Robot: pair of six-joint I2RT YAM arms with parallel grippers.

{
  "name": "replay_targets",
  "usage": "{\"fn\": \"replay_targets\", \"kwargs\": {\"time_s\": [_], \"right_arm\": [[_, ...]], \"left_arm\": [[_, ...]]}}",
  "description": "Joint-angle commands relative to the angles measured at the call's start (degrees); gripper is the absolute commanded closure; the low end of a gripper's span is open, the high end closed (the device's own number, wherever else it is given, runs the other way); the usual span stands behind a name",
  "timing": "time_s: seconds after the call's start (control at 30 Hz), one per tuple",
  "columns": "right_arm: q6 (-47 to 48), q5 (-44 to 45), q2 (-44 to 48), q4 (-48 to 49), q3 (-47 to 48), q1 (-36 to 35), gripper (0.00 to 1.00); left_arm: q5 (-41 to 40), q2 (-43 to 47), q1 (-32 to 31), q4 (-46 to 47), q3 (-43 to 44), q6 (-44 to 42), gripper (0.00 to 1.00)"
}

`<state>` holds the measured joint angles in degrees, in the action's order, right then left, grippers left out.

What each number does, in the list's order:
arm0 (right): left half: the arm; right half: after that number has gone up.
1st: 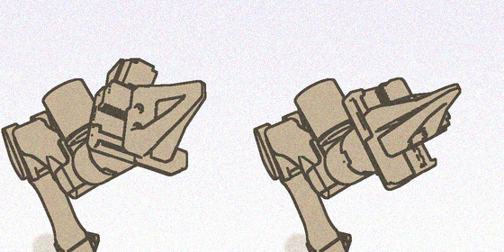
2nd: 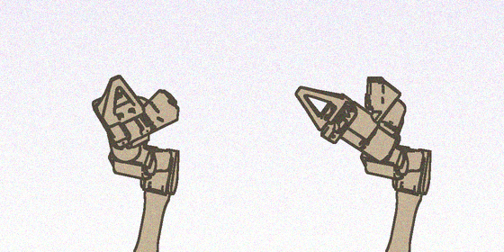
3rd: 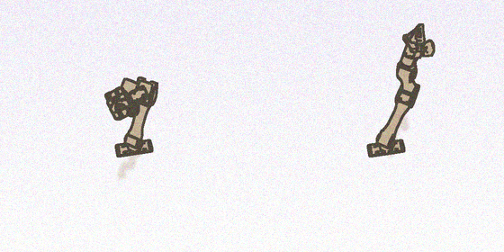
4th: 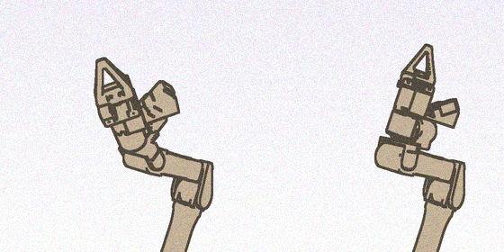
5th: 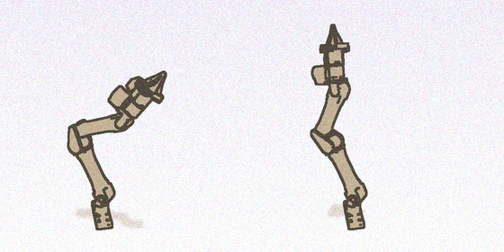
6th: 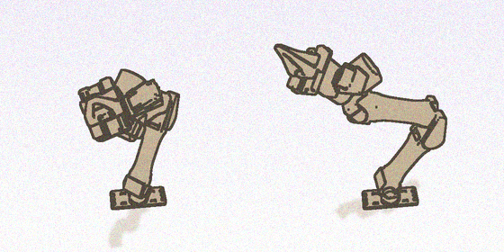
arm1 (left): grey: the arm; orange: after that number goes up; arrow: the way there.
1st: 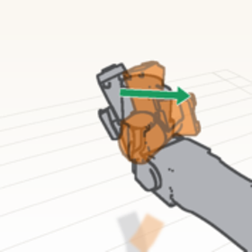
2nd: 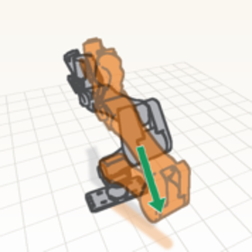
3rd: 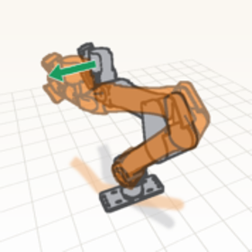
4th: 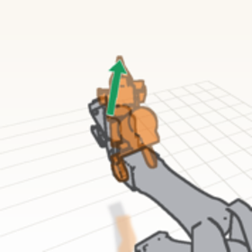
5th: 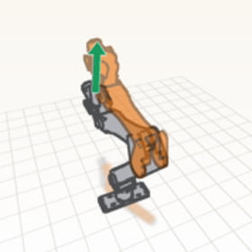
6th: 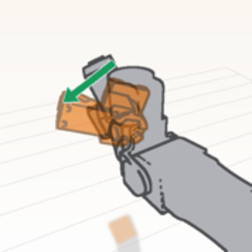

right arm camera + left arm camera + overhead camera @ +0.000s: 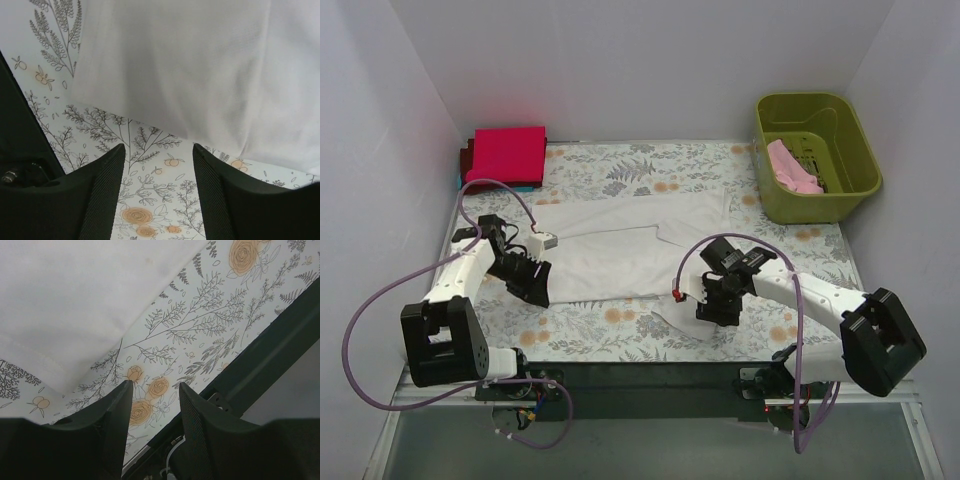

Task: Fold and stack the t-shirts
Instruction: Fold the tshirt

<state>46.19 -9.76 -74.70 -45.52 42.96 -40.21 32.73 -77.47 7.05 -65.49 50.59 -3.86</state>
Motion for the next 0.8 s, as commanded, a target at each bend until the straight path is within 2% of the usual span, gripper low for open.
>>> {"fn": "replay_targets", "kwargs": {"time_s": [0.0, 0.27, 0.4, 0.53, 0.63, 0.67, 0.77], "right_arm": [[-1.46, 1.23, 0.08, 4.73, 1.24, -0.22, 0.38], [-3.65, 2.55, -5.54, 8.60, 2.74, -0.14, 0.45], [-4.10, 4.83, -7.83, 12.20, 0.99, -0.14, 0.47], [-4.18, 6.68, -10.29, 14.22, -0.77, -0.14, 0.53], [-4.10, 7.29, -10.91, 14.49, -2.17, -0.22, 0.66], [-4.10, 7.56, -10.91, 14.58, -3.31, -0.22, 0.77], [-4.45, 8.53, -10.30, 14.40, -4.20, -0.22, 0.99]], "left_arm": [[-1.44, 1.54, 0.25, 1.16, -0.84, -1.15, 0.59], [-2.93, -0.13, 0.16, 3.70, -0.14, -0.45, 0.60], [-4.25, -0.40, 0.25, 5.81, -0.75, -1.24, 0.60], [-5.13, -0.49, 0.16, 6.78, -1.63, -3.52, 0.59], [-6.19, -0.14, 0.25, 7.83, -2.33, -4.40, 0.59], [-6.45, -0.14, 0.16, 7.84, -2.60, -5.36, 0.59], [-7.68, 0.13, 0.25, 8.98, -3.91, -7.21, 0.60]]}}
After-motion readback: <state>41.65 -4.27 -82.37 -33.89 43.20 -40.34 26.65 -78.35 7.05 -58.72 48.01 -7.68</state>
